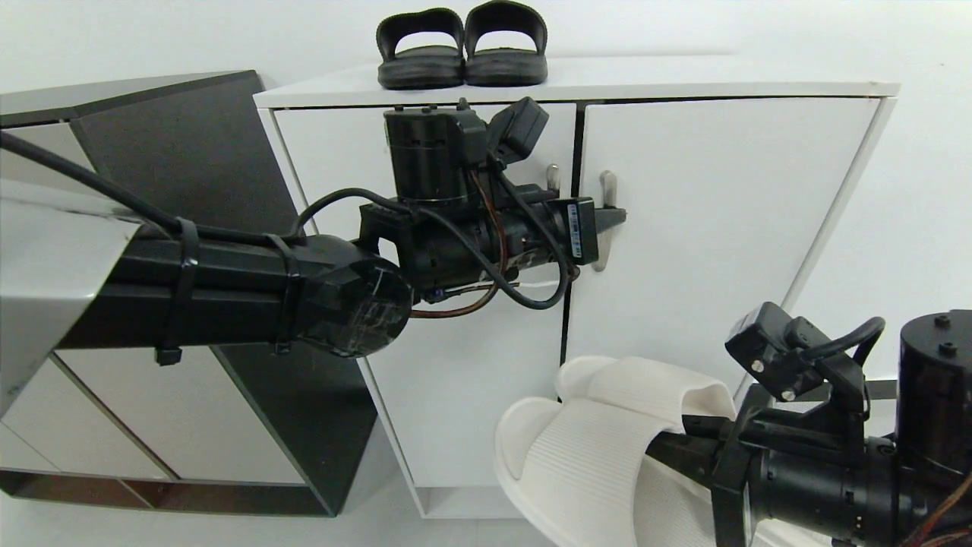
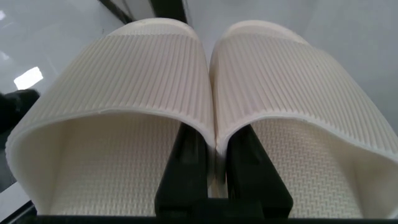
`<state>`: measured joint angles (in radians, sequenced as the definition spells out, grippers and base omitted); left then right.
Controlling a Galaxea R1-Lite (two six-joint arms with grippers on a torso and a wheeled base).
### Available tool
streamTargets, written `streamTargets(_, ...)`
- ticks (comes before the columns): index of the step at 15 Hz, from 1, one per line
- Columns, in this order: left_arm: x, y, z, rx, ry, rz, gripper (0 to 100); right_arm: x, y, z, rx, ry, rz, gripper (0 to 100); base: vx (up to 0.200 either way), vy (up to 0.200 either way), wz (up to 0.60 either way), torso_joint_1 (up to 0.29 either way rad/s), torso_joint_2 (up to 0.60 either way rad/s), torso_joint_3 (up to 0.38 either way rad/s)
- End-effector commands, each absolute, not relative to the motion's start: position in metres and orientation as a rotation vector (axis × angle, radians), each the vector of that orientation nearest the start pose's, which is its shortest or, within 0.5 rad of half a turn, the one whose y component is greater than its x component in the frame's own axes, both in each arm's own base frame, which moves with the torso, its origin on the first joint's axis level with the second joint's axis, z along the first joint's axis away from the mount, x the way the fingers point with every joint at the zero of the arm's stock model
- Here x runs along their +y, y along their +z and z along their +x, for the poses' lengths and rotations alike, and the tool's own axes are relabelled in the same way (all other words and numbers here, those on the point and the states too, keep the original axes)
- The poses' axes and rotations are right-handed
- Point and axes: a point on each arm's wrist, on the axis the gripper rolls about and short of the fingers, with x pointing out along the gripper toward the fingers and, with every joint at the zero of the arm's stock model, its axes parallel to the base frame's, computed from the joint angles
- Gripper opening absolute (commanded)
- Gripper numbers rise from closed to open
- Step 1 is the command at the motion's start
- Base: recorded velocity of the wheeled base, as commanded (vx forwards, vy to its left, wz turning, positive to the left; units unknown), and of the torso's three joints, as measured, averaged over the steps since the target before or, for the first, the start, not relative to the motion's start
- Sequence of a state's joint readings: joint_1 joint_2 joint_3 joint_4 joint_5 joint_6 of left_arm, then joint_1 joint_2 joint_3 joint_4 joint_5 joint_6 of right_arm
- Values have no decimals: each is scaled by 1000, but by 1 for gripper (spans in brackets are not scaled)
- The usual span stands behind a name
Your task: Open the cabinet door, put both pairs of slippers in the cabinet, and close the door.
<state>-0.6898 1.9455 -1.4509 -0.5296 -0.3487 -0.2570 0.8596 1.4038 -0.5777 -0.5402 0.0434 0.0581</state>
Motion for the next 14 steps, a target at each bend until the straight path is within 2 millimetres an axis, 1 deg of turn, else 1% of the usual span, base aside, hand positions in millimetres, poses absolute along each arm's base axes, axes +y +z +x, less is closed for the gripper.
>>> streamTargets(1,-257,273,300,81,-1036,-245,0,166,189,141,299,905,-61,0,0,0,0,0,0,0)
streamTargets(2,-257,274,299,79,-1038,-244,0,166,189,141,299,907,-61,0,0,0,0,0,0,0)
streamTargets(3,-253,278,291,74,-1043,-244,0,161,191,134,295,990,-47,0,0,0,0,0,0,0)
streamTargets(5,-252,276,282,88,-1055,-241,0,154,193,125,287,1076,-32,0,0,0,0,0,0,0)
streamTargets(9,-248,271,253,106,-1074,-200,0,153,190,121,304,1096,-39,0,0,0,0,0,0,0)
streamTargets(12,-238,273,226,79,-1090,-201,0,153,189,113,355,1125,-62,0,0,0,0,0,0,0)
streamTargets(13,-238,273,226,79,-1090,-201,0,153,189,113,355,1125,-62,0,0,0,0,0,0,0)
streamTargets(14,-227,276,214,66,-1089,-204,0,153,189,113,354,1127,-64,0,0,0,0,0,0,0)
